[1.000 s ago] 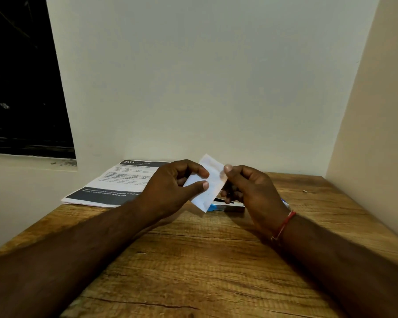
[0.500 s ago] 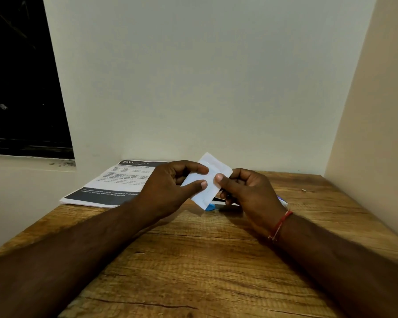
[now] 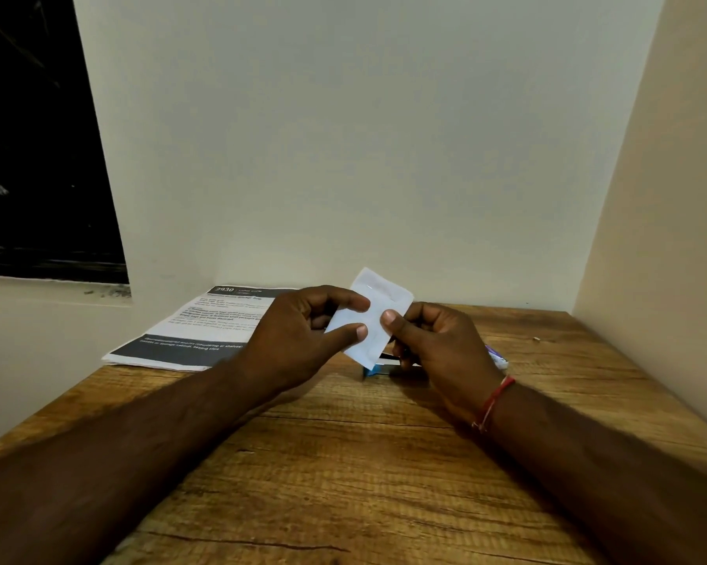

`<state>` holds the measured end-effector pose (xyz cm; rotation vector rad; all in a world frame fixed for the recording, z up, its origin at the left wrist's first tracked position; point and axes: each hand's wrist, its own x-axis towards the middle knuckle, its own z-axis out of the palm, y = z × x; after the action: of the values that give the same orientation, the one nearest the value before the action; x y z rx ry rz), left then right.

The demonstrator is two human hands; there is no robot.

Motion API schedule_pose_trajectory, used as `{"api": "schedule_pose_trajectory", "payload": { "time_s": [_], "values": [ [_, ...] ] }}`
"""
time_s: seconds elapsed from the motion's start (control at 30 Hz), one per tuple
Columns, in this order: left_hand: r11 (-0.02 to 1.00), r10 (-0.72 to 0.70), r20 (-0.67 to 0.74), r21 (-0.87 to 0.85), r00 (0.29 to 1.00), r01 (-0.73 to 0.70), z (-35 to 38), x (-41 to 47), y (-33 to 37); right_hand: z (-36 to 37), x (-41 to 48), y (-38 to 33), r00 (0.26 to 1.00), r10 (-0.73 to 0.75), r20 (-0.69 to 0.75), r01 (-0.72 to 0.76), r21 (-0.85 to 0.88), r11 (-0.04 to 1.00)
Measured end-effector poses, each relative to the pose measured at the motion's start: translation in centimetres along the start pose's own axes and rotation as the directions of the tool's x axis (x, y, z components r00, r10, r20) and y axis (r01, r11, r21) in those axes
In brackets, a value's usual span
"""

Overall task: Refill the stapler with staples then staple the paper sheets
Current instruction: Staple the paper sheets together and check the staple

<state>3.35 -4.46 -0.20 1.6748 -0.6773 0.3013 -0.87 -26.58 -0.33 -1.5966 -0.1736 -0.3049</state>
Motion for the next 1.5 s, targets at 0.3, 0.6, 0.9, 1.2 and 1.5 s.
{"api": "schedule_pose_trajectory", "payload": {
  "time_s": [0.3, 0.6, 0.9, 1.2, 1.5],
  "values": [
    [0.998, 0.005, 0.002, -0.055, 1.0, -0.005, 0.0, 0.1, 0.0, 0.3, -0.3, -0.1, 1.0, -0.02, 0.021, 0.023, -0.191, 0.981],
    [0.995, -0.006, 0.009, -0.103, 1.0, 0.007, 0.1, 0.1, 0.0, 0.2, -0.2, -0.3, 1.0, 0.025, 0.009, -0.025, -0.05, 0.998],
    [0.997, -0.006, -0.048, -0.074, 0.999, 0.002, 0.0, 0.1, 0.2, 0.7, -0.7, -0.4, 0.998, 0.02, 0.064, -0.005, -0.223, 0.975],
    [0.989, -0.025, -0.017, -0.144, 1.0, 0.022, 0.0, 0.1, 0.4, 0.8, -0.6, -0.8, 0.997, 0.073, 0.04, -0.065, -0.17, 0.983],
    [0.992, 0.06, -0.043, 0.118, 0.997, -0.055, 0.0, 0.2, 0.4, 0.3, -0.6, -1.2, 0.971, 0.163, 0.176, -0.206, 0.267, 0.941]
  ]
}}
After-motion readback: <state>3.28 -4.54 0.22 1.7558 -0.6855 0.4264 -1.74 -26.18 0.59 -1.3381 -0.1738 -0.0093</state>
